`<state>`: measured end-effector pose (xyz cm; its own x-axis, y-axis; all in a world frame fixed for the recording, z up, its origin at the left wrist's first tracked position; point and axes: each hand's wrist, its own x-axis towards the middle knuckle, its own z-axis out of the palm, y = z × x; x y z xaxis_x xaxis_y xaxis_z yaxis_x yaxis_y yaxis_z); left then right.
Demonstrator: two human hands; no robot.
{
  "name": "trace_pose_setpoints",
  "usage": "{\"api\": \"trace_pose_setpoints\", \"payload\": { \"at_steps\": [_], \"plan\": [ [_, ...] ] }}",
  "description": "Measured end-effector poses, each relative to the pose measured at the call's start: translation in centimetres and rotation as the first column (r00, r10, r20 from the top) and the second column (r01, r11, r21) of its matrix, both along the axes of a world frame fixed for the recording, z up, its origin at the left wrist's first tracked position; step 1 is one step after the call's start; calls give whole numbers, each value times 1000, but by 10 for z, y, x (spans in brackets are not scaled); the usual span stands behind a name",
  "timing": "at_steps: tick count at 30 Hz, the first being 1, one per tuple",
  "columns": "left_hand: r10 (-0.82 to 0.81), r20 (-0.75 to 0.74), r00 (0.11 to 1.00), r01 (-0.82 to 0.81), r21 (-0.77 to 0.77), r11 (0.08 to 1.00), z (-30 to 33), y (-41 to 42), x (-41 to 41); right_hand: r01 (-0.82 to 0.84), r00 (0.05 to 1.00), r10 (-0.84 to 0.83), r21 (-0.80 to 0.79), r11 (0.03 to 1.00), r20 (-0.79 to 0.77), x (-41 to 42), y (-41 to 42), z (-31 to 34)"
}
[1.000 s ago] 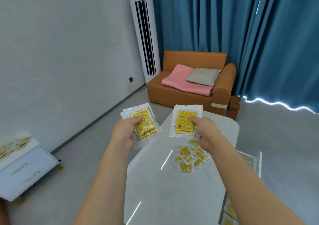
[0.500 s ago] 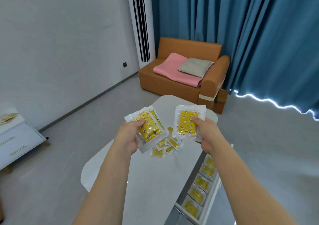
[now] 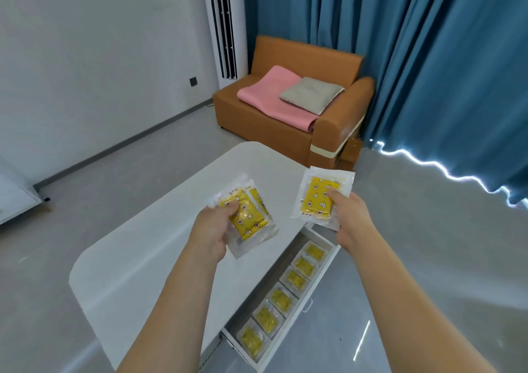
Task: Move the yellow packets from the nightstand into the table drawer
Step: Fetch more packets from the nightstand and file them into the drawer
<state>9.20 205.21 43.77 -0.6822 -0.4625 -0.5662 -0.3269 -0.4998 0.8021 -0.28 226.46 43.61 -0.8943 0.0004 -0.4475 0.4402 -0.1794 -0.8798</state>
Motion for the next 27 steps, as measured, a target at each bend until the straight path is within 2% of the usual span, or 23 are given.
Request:
{"api": "trace_pose_setpoints", "payload": {
  "at_steps": [5, 9, 15, 19, 23, 27],
  "plan": [
    [63, 69, 996, -56, -95, 994, -56, 43, -52, -25, 999, 24, 24, 999, 20, -47, 33, -57],
    [67, 109, 992, -43, -208, 977, -134, 79, -89, -27, 998, 26, 24, 999, 56, -93, 59, -140],
    [-8, 235, 972, 81, -301, 950, -314, 124, -122, -58, 998, 54, 88, 994, 44, -130, 74, -325],
    [-89, 286, 954, 210, -427, 880, -444, 148, -131, -60, 998, 57, 116, 991, 21, -134, 74, -448],
    [-71, 240, 968, 180, -470, 864, -548, 147, -135, -61, 997, 66, 113, 992, -48, -139, 72, -543],
    [-46, 224, 974, 159, -519, 840, -617, 128, -131, -110, 985, 116, 55, 992, -130, -140, 60, -599]
  ]
}}
